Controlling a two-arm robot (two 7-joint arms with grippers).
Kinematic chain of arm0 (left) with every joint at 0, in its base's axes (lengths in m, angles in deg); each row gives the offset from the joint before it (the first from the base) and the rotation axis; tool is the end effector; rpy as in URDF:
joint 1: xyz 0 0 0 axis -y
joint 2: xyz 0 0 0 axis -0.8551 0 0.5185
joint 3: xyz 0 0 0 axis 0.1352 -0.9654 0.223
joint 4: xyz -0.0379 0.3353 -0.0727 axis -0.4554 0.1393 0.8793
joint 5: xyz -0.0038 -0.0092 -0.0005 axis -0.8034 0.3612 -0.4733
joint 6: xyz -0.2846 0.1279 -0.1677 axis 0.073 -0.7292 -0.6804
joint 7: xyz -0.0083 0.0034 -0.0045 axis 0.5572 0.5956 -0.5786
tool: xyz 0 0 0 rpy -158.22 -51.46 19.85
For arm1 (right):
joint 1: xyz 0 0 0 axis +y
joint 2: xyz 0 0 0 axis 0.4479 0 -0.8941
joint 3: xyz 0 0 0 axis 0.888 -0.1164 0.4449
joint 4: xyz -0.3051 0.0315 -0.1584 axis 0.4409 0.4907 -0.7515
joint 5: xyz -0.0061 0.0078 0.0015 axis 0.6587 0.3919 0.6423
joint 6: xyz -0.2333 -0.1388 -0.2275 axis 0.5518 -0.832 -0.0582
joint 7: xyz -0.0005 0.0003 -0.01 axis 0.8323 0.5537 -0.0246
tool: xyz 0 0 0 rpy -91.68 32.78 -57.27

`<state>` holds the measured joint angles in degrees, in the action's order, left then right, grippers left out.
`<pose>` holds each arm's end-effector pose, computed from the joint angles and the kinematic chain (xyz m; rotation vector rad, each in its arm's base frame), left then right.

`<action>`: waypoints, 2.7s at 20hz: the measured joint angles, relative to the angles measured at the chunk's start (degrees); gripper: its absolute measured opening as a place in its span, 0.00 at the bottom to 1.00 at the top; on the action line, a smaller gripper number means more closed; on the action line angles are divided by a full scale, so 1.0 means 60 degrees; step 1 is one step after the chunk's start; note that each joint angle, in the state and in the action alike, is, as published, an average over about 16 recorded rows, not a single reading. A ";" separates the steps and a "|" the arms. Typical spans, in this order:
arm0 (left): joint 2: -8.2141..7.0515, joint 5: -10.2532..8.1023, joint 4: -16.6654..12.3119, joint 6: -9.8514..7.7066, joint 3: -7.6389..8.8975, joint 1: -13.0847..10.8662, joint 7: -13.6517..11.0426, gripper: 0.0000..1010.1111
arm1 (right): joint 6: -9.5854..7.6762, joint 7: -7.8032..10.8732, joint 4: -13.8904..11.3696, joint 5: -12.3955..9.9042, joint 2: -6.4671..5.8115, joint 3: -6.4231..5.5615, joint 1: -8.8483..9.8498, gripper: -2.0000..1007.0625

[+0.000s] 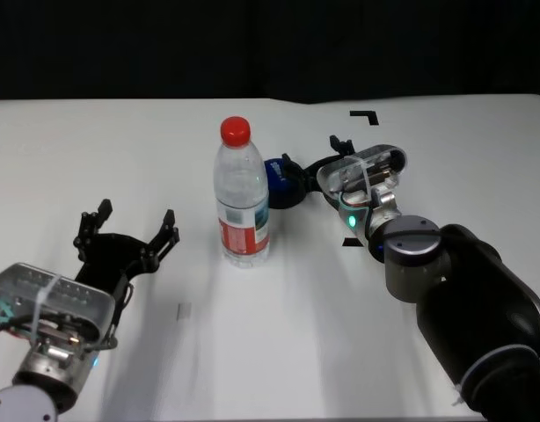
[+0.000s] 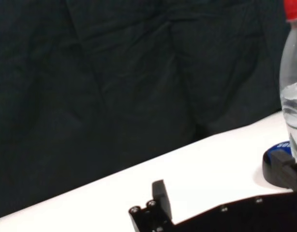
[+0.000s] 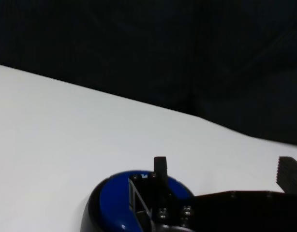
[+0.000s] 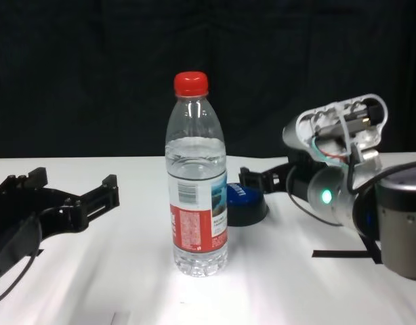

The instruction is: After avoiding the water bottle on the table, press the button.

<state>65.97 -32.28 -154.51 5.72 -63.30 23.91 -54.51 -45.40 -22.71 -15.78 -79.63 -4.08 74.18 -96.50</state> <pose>0.3282 0.0105 -0.3455 0.1917 -0.3040 1.3504 0.5486 0.0941 -0.3368 -0.1621 -0.0730 -1.2214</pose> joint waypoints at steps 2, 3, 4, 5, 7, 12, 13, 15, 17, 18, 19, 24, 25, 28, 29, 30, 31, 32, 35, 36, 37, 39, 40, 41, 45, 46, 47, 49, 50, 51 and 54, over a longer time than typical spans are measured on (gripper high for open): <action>0.0000 0.0000 0.0000 0.0000 0.0000 0.0000 0.0000 0.99 | -0.0005 0.0006 -0.0246 -0.0036 -0.0016 -0.0017 0.0096 1.00; 0.0000 0.0000 0.0000 0.0000 0.0000 0.0000 0.0000 0.99 | -0.0013 0.0009 -0.0385 -0.0055 -0.0025 -0.0025 0.0154 1.00; 0.0000 0.0000 0.0000 0.0000 0.0000 0.0000 0.0000 0.99 | -0.0026 0.0012 -0.0530 -0.0072 -0.0036 -0.0030 0.0217 1.00; 0.0000 0.0000 0.0000 0.0000 0.0000 0.0000 0.0000 0.99 | -0.0044 0.0016 -0.0686 -0.0090 -0.0050 -0.0036 0.0288 1.00; 0.0000 0.0000 0.0000 0.0000 0.0000 0.0000 0.0000 0.99 | -0.0091 0.0027 -0.1018 -0.0124 -0.0083 -0.0044 0.0445 1.00; 0.0000 0.0000 0.0000 0.0000 0.0000 0.0000 0.0000 0.99 | -0.0259 0.0047 -0.1935 -0.0208 -0.0194 -0.0057 0.0925 1.00; 0.0000 0.0000 0.0000 0.0000 0.0000 0.0000 0.0000 0.99 | -0.0298 0.0050 -0.2121 -0.0222 -0.0221 -0.0058 0.1031 1.00; 0.0000 0.0000 0.0000 0.0000 0.0000 0.0000 0.0000 0.99 | -0.0375 0.0056 -0.2482 -0.0247 -0.0281 -0.0060 0.1245 1.00; 0.0000 0.0000 0.0000 0.0000 0.0000 0.0000 0.0000 0.99 | -0.0454 0.0060 -0.2841 -0.0269 -0.0345 -0.0061 0.1470 1.00; 0.0000 0.0000 0.0000 0.0000 0.0000 0.0000 0.0000 0.99 | -0.0494 0.0062 -0.3023 -0.0280 -0.0379 -0.0062 0.1588 1.00; 0.0000 0.0000 0.0000 0.0000 0.0000 0.0000 0.0000 0.99 | -0.0530 0.0065 -0.3197 -0.0291 -0.0414 -0.0063 0.1704 1.00; 0.0000 0.0000 0.0000 0.0000 0.0000 0.0000 0.0000 0.99 | -0.0685 0.0078 -0.4017 -0.0338 -0.0592 -0.0072 0.2288 1.00; 0.0000 0.0000 0.0000 0.0000 0.0000 0.0000 0.0000 0.99 | -0.0707 0.0082 -0.4162 -0.0346 -0.0628 -0.0074 0.2401 1.00; 0.0000 0.0000 0.0000 0.0000 0.0000 0.0000 0.0000 0.99 | -0.0748 0.0094 -0.4581 -0.0369 -0.0734 -0.0081 0.2743 1.00; 0.0000 0.0000 0.0000 0.0000 0.0000 0.0000 0.0000 0.99 | -0.0752 0.0099 -0.4712 -0.0378 -0.0768 -0.0084 0.2854 1.00; 0.0000 0.0000 0.0000 0.0000 0.0000 0.0000 0.0000 0.99 | -0.0754 0.0105 -0.4839 -0.0388 -0.0802 -0.0087 0.2964 1.00; 0.0000 0.0000 0.0000 0.0000 0.0000 0.0000 0.0000 0.99 | -0.0754 0.0111 -0.4956 -0.0398 -0.0834 -0.0091 0.3067 1.00; 0.0000 0.0000 0.0000 0.0000 0.0000 0.0000 0.0000 0.99 | -0.0750 0.0119 -0.5066 -0.0409 -0.0865 -0.0095 0.3167 1.00; 0.0000 0.0000 0.0000 0.0000 0.0000 0.0000 0.0000 0.99 | -0.0729 0.0143 -0.5361 -0.0443 -0.0952 -0.0108 0.3440 1.00; 0.0000 0.0000 0.0000 0.0000 0.0000 0.0000 0.0000 0.99 | -0.0721 0.0152 -0.5451 -0.0456 -0.0979 -0.0113 0.3524 1.00; 0.0000 0.0000 0.0000 0.0000 0.0000 0.0000 0.0000 0.99 | -0.0713 0.0162 -0.5534 -0.0469 -0.1005 -0.0117 0.3603 1.00; 0.0000 0.0000 0.0000 0.0000 0.0000 0.0000 0.0000 0.99 | -0.0694 0.0180 -0.5691 -0.0498 -0.1053 -0.0126 0.3753 1.00; 0.0000 0.0000 0.0000 0.0000 0.0000 0.0000 0.0000 0.99 | -0.0684 0.0189 -0.5756 -0.0512 -0.1074 -0.0130 0.3816 1.00; 0.0000 0.0000 0.0000 0.0000 0.0000 0.0000 0.0000 0.99 | -0.0675 0.0197 -0.5820 -0.0525 -0.1094 -0.0133 0.3876 1.00; 0.0000 0.0000 0.0000 0.0000 0.0000 0.0000 0.0000 0.99 | -0.0658 0.0223 -0.6025 -0.0576 -0.1158 -0.0147 0.4058 1.00; 0.0000 0.0000 0.0000 0.0000 0.0000 0.0000 0.0000 0.99 | -0.0657 0.0227 -0.6063 -0.0586 -0.1172 -0.0150 0.4091 1.00; 0.0000 0.0000 0.0000 0.0000 0.0000 0.0000 0.0000 0.99 | -0.0657 0.0231 -0.6100 -0.0595 -0.1185 -0.0153 0.4123 1.00; 0.0000 0.0000 0.0000 0.0000 0.0000 0.0000 0.0000 0.99 | -0.0657 0.0237 -0.6168 -0.0613 -0.1209 -0.0158 0.4177 1.00; 0.0000 0.0000 0.0000 0.0000 0.0000 0.0000 0.0000 0.99 | -0.0659 0.0240 -0.6200 -0.0621 -0.1220 -0.0162 0.4201 1.00; 0.0000 0.0000 0.0000 0.0000 0.0000 0.0000 0.0000 0.99 | -0.0662 0.0243 -0.6229 -0.0630 -0.1231 -0.0166 0.4223 1.00; 0.0000 0.0000 0.0000 0.0000 0.0000 0.0000 0.0000 0.99 | -0.0673 0.0252 -0.6309 -0.0653 -0.1264 -0.0180 0.4279 1.00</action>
<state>65.97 -32.28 -154.51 5.72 -63.30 23.90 -54.52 -49.43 -21.20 -53.63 -83.55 -11.66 73.10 -70.83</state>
